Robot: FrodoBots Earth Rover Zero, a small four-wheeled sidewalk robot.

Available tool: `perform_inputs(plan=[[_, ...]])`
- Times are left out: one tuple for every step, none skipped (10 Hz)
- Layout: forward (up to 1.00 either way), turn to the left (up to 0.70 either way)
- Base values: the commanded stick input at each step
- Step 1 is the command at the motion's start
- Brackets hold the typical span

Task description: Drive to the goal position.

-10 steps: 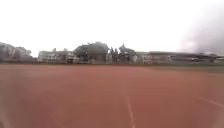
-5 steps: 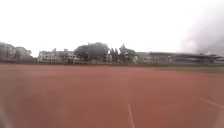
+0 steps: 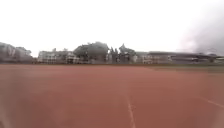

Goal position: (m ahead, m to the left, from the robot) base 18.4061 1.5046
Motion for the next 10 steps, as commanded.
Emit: perform_inputs(plan=[[0.3,0.0],[0.3,0.0],[0.3,0.0],[0.3,0.0],[0.3,0.0],[0.3,0.0],[0.3,0.0],[0.3,0.0],[0.3,0.0],[0.3,0.0]])
